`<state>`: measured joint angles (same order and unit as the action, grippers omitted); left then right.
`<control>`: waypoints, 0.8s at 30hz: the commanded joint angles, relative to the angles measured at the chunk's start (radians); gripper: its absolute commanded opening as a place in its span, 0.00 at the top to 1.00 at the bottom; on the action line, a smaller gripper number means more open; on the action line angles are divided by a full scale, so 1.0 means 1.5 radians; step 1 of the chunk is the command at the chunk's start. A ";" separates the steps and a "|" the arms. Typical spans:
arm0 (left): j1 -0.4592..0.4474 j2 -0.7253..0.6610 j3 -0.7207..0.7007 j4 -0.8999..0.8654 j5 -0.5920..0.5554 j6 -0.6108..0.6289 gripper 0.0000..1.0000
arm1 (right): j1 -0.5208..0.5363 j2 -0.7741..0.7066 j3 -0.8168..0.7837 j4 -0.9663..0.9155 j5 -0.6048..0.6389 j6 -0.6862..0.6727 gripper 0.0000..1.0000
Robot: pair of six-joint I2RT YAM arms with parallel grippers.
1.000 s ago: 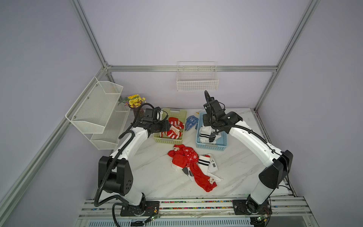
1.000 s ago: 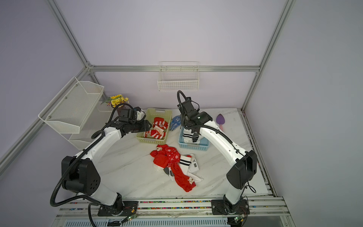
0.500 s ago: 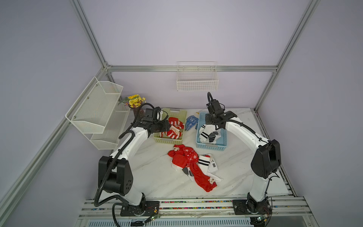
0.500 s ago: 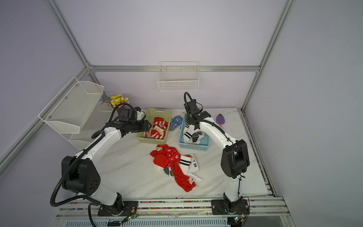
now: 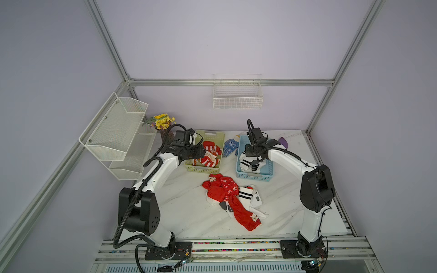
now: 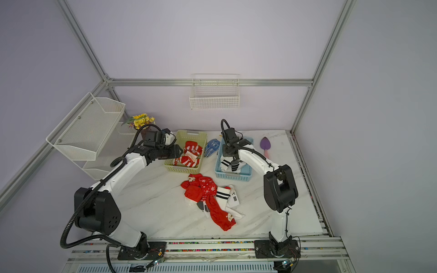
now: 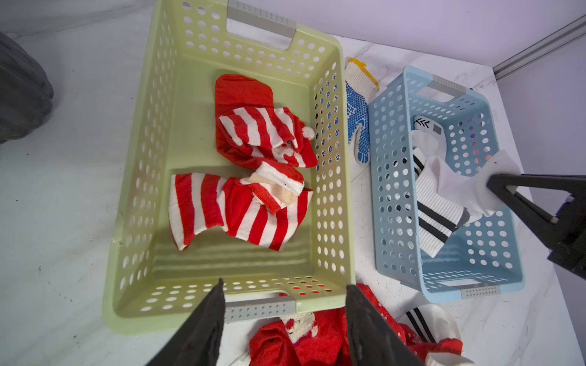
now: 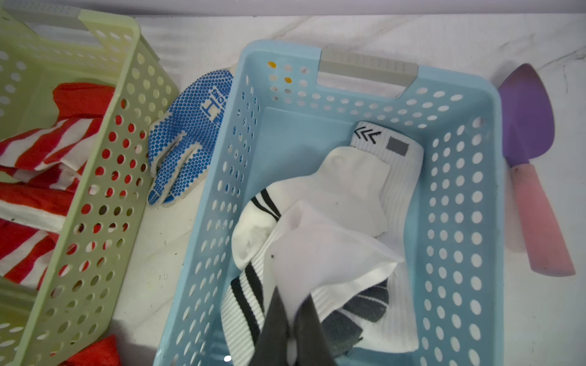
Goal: Sort the socks into the basket by color
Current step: Place the sock in the bin.
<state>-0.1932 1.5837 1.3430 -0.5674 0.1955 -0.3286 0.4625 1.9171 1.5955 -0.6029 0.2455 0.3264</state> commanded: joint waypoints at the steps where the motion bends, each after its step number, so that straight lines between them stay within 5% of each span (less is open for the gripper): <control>1: -0.004 -0.004 -0.017 0.015 0.001 0.012 0.40 | -0.001 -0.025 -0.023 0.028 -0.019 0.023 0.93; 24: -0.009 -0.009 -0.017 0.015 0.000 0.012 0.39 | -0.002 -0.019 -0.099 0.039 -0.017 0.100 0.92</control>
<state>-0.1997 1.5837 1.3430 -0.5674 0.1951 -0.3286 0.4625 1.8935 1.4525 -0.5564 0.2008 0.4423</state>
